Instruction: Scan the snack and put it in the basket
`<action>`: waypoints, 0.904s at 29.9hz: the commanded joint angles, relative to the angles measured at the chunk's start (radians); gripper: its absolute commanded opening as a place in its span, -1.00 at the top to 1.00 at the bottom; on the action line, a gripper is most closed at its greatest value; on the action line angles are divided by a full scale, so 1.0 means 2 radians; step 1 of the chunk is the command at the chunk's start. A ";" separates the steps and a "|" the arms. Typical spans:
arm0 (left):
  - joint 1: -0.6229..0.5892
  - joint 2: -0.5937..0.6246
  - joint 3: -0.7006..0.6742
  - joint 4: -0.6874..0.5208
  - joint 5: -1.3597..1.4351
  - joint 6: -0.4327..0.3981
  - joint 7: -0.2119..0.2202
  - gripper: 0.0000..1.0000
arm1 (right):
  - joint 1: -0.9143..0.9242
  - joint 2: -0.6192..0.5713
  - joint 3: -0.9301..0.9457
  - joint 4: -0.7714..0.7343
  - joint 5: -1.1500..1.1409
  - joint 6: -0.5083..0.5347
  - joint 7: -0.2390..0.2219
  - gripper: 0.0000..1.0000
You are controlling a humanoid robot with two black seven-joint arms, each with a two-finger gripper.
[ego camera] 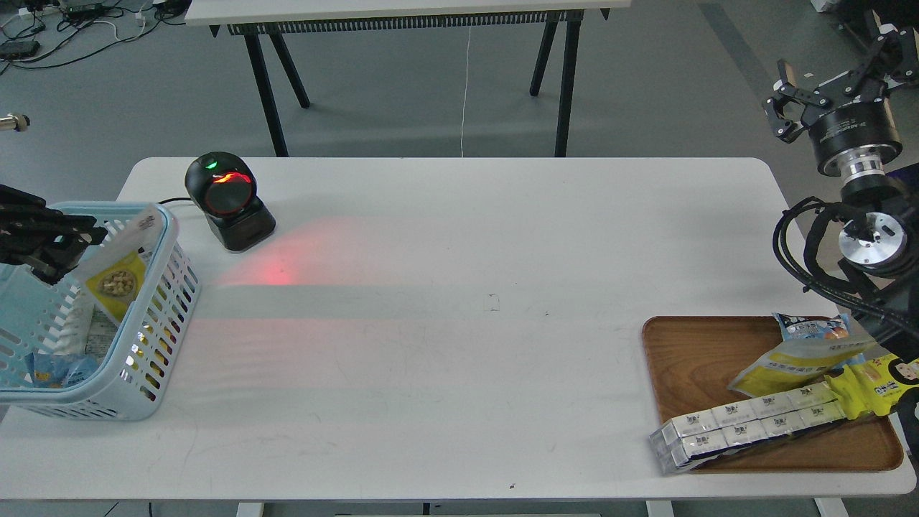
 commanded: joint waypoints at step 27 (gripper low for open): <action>-0.024 -0.293 -0.144 0.340 -0.816 -0.074 0.000 -0.98 | 0.022 -0.018 0.022 0.001 0.000 0.000 0.000 -0.99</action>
